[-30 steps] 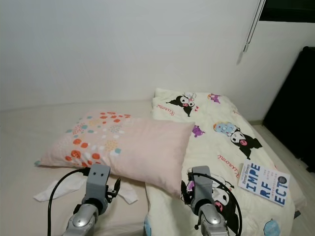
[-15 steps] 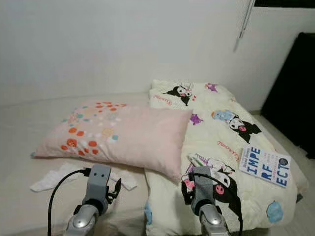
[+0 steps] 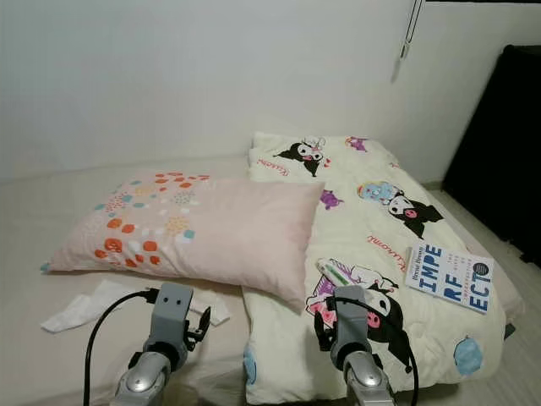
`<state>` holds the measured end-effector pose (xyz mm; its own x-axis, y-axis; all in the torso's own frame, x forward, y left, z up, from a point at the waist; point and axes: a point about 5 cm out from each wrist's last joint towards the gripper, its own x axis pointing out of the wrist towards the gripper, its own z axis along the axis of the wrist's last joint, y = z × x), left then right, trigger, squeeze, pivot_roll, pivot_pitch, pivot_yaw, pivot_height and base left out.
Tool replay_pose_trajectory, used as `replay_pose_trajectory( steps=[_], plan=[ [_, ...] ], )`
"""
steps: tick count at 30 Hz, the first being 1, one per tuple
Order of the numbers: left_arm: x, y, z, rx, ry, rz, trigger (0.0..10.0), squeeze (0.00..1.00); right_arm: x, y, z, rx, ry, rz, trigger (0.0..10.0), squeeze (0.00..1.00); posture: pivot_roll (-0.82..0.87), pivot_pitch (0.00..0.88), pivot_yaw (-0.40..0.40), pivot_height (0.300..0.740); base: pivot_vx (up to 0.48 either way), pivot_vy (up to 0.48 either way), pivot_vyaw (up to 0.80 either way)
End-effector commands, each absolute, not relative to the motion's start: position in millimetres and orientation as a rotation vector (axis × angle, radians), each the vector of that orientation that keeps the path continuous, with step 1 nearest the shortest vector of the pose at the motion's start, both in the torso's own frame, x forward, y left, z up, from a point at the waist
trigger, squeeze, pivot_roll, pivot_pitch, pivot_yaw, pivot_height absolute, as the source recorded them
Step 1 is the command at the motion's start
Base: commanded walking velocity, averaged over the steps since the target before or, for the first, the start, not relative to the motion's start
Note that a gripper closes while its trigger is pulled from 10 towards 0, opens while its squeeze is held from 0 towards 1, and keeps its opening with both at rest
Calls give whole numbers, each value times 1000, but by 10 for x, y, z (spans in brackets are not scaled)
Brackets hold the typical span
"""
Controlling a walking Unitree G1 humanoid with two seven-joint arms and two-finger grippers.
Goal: Clean up the room
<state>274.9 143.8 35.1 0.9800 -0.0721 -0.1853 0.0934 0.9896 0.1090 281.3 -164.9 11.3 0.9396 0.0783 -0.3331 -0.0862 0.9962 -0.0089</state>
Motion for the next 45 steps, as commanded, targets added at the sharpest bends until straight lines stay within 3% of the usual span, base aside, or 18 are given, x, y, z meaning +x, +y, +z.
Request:
replay_pose_trajectory(
  steps=[1, 29, 35, 38, 39, 40, 41, 45],
  plan=[
    [2732, 1435, 340, 123, 192, -90, 10000, 0, 2791, -1668, 93, -4, 350, 71, 10000, 0, 15, 69, -32, 621, 0, 0, 0],
    [2697, 1429, 333, 159, 195, -152, 10000, 0, 2786, -1704, 81, -1, 364, 58, 10000, 0, 21, 65, -31, 602, 0, 0, 0],
    [2658, 1413, 385, 174, 155, -249, 10000, 0, 2772, -1795, 36, -59, 421, 39, 10000, 0, 24, 72, -33, 602, 0, 0, 0],
    [2603, 1342, 469, 157, 105, -382, 10000, 0, 2788, -1927, 50, -102, 439, -22, 10000, 0, 28, 78, -34, 602, 0, 0, 0],
    [2559, 1280, 530, 136, 77, -469, 10000, 0, 2814, -2024, 87, -98, 430, -76, 10000, 671, 29, 85, -35, 602, 0, 0, 0],
    [2526, 1235, 575, 124, 57, -529, 10000, 0, 2833, -2093, 117, -92, 422, -114, 10000, 957, 29, 85, -35, 602, 0, 0, 0],
    [2488, 1179, 633, 110, 32, -590, 10000, 0, 2865, -2156, 159, -82, 405, -138, 10000, 1000, 31, 93, -34, 602, 0, 0, 0],
    [2440, 1106, 721, 100, -3, -661, 10000, 0, 2928, -2222, 239, -59, 368, -144, 10000, 1000, 35, 109, -32, 602, 0, 0, 0]
  ],
)
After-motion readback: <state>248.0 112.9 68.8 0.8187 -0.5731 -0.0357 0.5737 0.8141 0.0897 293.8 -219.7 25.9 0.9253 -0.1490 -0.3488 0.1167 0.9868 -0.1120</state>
